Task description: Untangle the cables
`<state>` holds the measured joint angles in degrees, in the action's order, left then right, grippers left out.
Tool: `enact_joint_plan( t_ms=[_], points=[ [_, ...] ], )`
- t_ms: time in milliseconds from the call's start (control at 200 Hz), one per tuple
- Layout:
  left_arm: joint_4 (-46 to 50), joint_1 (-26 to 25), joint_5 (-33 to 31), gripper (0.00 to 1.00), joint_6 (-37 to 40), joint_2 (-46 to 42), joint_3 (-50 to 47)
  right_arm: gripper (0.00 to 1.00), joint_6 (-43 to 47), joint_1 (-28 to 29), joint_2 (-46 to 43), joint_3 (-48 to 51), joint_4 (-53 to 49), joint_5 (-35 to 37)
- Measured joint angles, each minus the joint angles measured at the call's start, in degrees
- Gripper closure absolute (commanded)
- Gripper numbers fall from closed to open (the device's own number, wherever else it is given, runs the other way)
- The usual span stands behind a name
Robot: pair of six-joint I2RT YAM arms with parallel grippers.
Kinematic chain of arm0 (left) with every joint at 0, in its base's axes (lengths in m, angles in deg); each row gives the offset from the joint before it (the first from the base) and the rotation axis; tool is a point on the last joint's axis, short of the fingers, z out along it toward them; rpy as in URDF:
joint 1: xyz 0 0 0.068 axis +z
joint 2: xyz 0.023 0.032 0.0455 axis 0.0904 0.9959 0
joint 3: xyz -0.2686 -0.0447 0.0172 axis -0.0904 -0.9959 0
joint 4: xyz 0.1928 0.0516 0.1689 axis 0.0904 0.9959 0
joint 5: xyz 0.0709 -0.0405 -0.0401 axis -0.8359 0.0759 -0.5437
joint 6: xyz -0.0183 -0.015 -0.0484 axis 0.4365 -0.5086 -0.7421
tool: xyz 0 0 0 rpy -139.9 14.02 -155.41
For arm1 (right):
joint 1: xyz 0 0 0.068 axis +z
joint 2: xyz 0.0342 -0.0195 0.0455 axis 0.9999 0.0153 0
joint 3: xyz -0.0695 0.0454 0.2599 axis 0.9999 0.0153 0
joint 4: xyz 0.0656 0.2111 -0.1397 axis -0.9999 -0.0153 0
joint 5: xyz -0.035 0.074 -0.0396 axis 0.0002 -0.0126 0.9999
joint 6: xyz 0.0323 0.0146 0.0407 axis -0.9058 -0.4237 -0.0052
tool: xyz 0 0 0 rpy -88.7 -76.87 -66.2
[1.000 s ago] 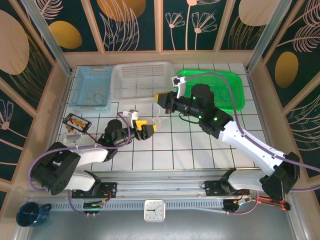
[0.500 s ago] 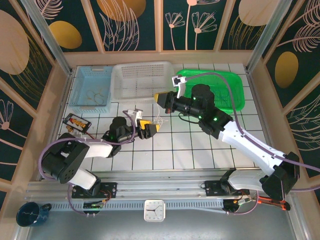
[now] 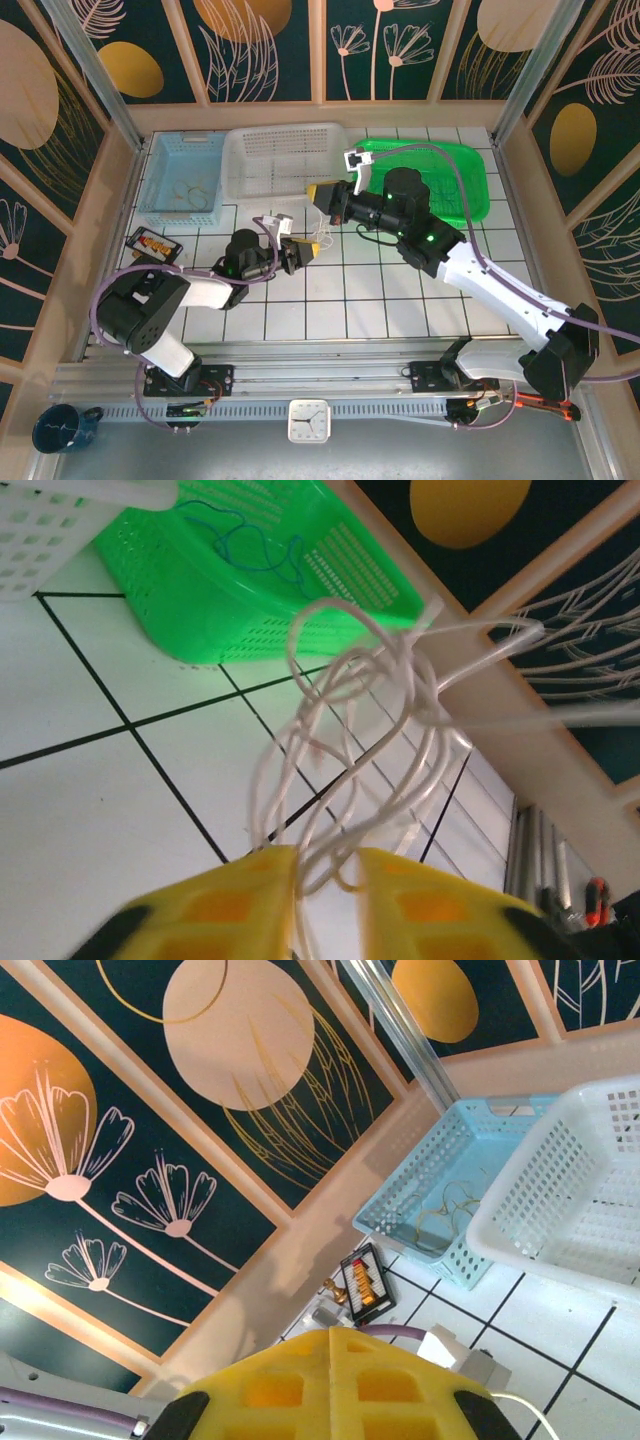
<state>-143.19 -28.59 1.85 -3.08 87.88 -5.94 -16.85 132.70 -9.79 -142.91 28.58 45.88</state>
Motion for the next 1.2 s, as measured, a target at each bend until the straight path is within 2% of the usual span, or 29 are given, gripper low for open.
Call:
enact_joint_plan(
  t_ms=[35,250,610,926,1201],
  points=[
    [-0.2,0.0,-0.1,1.00,-0.1,0.2,0.0,1.00,-0.2,-0.1,0.2,-0.4,0.2,-0.3],
    [-0.9,0.0,-1.1,1.00,-0.2,0.6,-0.3,1.00,-1.3,-2.5,1.5,-4.2,0.9,-2.4],
    [-2.8,0.0,-5.9,1.00,-2.0,0.8,-7.9,1.00,-1.7,-12.2,1.6,-14.8,4.1,-4.1],
    [-3.7,0.0,-7.9,1.00,-3.2,0.8,-10.6,1.00,-6.0,-22.9,0.0,-15.2,8.3,-4.7],
    [-3.7,0.0,-8.2,1.00,-3.2,0.8,-10.6,1.00,-8.3,-26.9,-0.1,-17.1,10.0,-8.1]
  ],
)
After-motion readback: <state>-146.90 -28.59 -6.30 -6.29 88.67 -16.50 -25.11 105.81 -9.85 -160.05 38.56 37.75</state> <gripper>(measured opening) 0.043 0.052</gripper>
